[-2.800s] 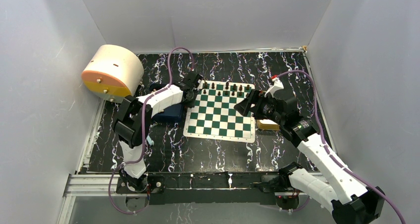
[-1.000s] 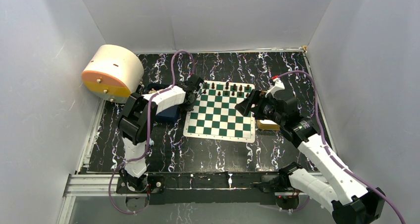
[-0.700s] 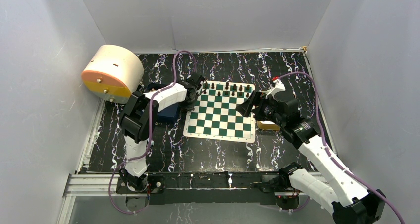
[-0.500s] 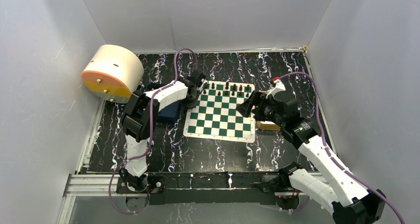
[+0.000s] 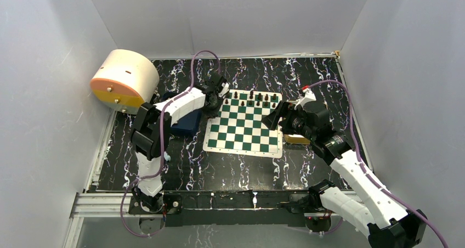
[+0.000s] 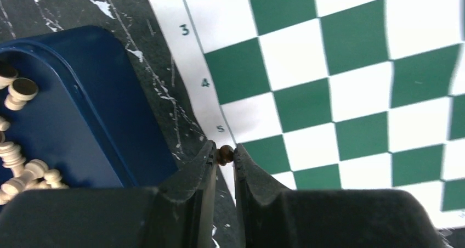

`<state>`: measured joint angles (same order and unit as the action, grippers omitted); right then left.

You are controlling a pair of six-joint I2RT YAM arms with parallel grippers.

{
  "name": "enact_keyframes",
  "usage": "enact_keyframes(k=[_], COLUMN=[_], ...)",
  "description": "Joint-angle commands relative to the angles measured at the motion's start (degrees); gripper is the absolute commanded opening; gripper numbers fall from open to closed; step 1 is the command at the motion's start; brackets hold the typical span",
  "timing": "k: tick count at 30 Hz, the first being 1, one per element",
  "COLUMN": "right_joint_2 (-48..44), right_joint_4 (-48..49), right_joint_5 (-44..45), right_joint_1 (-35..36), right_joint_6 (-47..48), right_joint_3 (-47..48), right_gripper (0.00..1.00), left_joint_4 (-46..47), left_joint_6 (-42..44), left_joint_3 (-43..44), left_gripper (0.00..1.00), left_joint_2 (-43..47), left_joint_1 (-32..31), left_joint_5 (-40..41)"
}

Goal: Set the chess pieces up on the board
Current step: Pick up the chess piece at the center of the board.

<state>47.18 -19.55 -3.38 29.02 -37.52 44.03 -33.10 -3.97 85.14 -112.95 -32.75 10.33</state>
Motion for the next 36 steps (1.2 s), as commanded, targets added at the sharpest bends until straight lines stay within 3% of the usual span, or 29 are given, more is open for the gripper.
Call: enact_keyframes(k=[1, 8, 12, 18, 25, 31, 36], right_joint_2=[-0.6, -0.8, -0.1, 6.6, 10.9, 11.5, 14.1], right_joint_4=[2.7, 12.0, 23.1, 32.3, 44.2, 52.8, 53.2], right_joint_5=[0.1, -6.0, -9.4, -15.1, -18.2, -19.4, -18.7], right_joint_1=[0.2, 0.3, 0.2, 0.3, 0.6, 0.7, 0.7], right_joint_6=[0.1, 2.5, 2.3, 6.0, 15.8, 19.6, 20.3], right_joint_3=[-0.3, -3.5, -7.2, -5.9, -7.0, -10.3, -9.5], right_gripper=[0.97, 0.9, 0.82, 0.81, 0.82, 0.72, 0.67], left_joint_4=[0.5, 8.9, 17.8, 31.9, 45.0, 61.0, 62.9], left_joint_6=[-4.5, -15.1, -22.5, -34.6, -46.8, -60.0, -62.1], left_joint_3=[1.0, -2.5, -6.8, -14.8, -19.8, -25.6, -26.3], left_gripper=[0.13, 0.13, 0.12, 0.12, 0.12, 0.11, 0.1], left_joint_2=[7.3, 14.1, 17.6, 22.0, 24.8, 25.4, 25.7], left_joint_1=[0.1, 0.1, 0.1, 0.1, 0.0, 0.0, 0.0], left_joint_5=[-9.4, -24.4, -31.2, -38.9, -42.6, -44.7, -44.2])
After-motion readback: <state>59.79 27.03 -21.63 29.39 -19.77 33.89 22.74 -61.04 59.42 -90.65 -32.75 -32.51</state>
